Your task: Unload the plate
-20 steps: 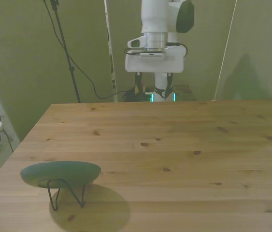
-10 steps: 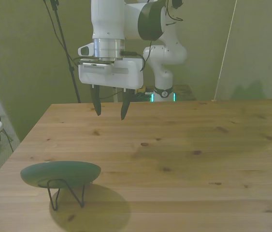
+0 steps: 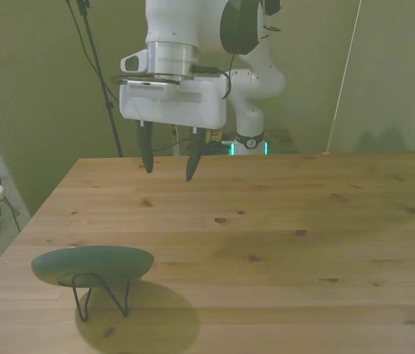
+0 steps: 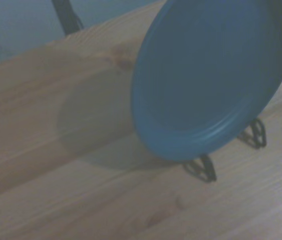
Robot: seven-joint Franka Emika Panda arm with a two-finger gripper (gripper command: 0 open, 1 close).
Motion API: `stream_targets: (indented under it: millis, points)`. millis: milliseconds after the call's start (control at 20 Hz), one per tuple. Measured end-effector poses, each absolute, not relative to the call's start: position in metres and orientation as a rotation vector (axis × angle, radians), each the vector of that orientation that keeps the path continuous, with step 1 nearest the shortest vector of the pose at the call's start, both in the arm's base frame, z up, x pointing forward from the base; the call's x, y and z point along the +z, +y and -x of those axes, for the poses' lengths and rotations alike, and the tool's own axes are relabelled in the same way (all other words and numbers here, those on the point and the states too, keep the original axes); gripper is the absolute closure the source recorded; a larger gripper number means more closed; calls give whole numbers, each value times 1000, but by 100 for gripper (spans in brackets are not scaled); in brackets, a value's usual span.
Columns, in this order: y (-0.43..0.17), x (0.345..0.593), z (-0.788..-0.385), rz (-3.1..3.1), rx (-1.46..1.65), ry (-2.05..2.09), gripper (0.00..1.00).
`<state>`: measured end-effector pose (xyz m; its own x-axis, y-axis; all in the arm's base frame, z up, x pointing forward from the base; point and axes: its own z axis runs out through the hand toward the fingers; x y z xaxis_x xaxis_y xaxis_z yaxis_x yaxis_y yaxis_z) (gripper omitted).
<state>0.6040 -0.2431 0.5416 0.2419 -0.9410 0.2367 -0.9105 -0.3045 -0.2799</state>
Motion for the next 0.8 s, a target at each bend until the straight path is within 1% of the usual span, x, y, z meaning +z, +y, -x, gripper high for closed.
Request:
stream_targets:
  millis: [150,450,650,800]
  points:
    - [-256,546,-629,2360,-649,1817,0]
    - [-268,542,-683,2308,-786,1830,0]
    - [-280,529,-706,2267,-813,1862,0]
    - [-278,519,-718,2257,-812,1862,0]
